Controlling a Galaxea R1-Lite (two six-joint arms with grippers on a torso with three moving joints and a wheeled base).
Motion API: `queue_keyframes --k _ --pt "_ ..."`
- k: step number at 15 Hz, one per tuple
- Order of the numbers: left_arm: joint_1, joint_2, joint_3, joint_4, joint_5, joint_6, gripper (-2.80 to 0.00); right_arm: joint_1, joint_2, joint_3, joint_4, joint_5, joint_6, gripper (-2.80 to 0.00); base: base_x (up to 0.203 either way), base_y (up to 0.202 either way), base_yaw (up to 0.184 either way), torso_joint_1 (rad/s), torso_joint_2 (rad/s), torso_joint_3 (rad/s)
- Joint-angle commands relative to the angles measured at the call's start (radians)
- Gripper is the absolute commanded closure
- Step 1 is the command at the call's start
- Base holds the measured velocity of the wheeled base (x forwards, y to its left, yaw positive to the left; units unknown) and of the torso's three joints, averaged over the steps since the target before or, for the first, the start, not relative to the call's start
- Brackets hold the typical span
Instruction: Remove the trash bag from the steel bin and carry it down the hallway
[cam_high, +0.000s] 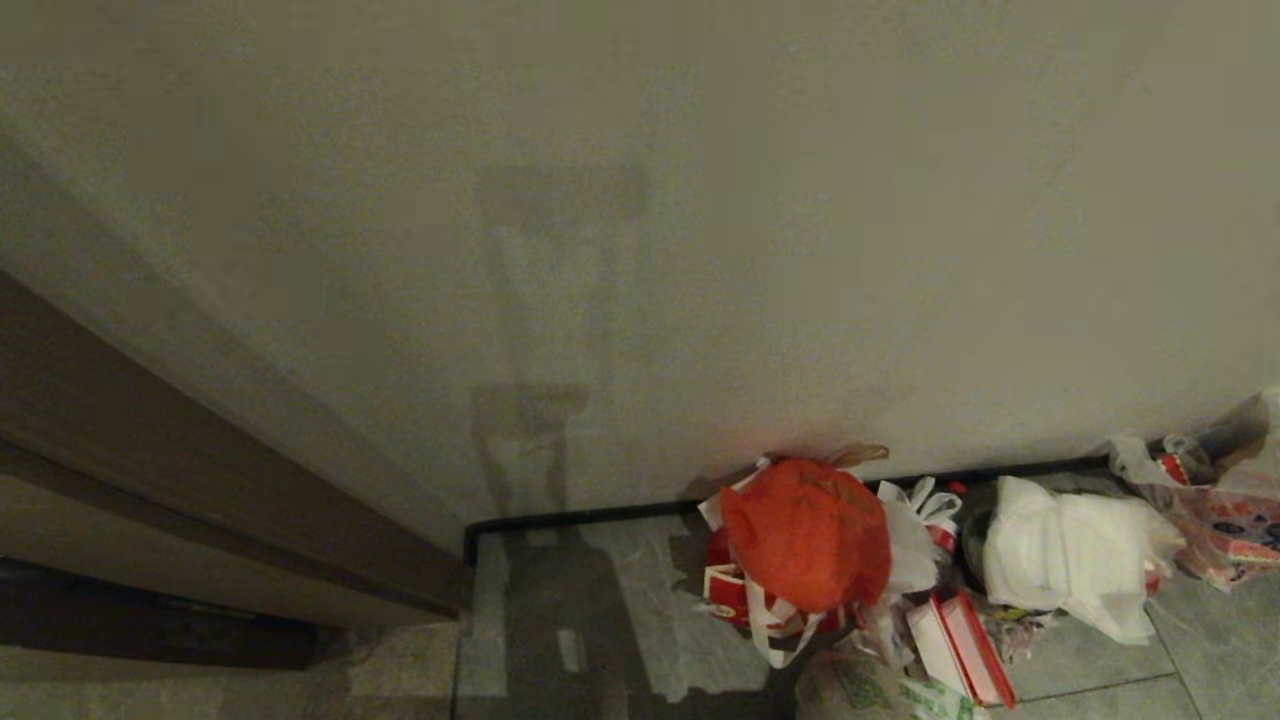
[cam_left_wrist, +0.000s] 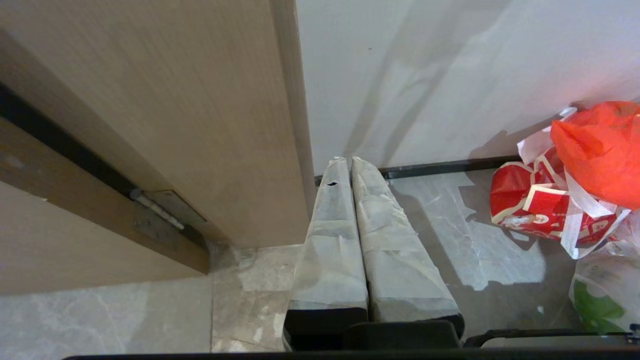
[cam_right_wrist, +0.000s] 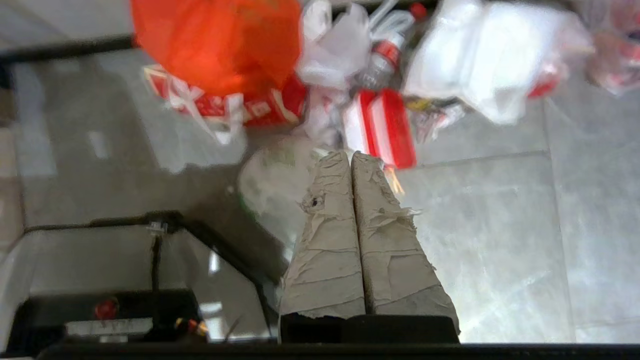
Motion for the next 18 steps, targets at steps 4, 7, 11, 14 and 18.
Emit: queue_keyframes --k 4,7,11,14,18 --pt "0.000 0.001 0.000 -0.001 0.001 -0.001 0.00 -0.008 -0.003 0.081 -0.145 -0.002 0.013 0.00 0.000 0.000 0.000 0.000 0.00 0.000" --pt "0.000 0.001 0.002 -0.001 0.000 -0.001 0.00 -0.007 -0.002 0.128 -0.223 -0.010 0.013 0.00 0.000 0.000 0.000 0.000 0.00 0.000" --pt "0.000 0.001 0.000 -0.001 0.000 -0.001 0.00 -0.006 0.000 0.128 -0.225 -0.013 0.032 0.00 0.000 0.000 0.000 0.000 0.00 0.000" --pt "0.000 0.001 0.000 -0.001 0.001 -0.001 0.00 -0.014 0.044 0.128 -0.222 -0.007 -0.001 0.00 0.000 0.000 0.000 0.000 0.00 0.000" --pt "0.000 0.001 0.000 -0.001 0.001 -0.001 0.00 0.082 -0.105 0.128 -0.220 -0.010 0.004 0.00 0.000 0.000 0.000 0.000 0.00 0.000"
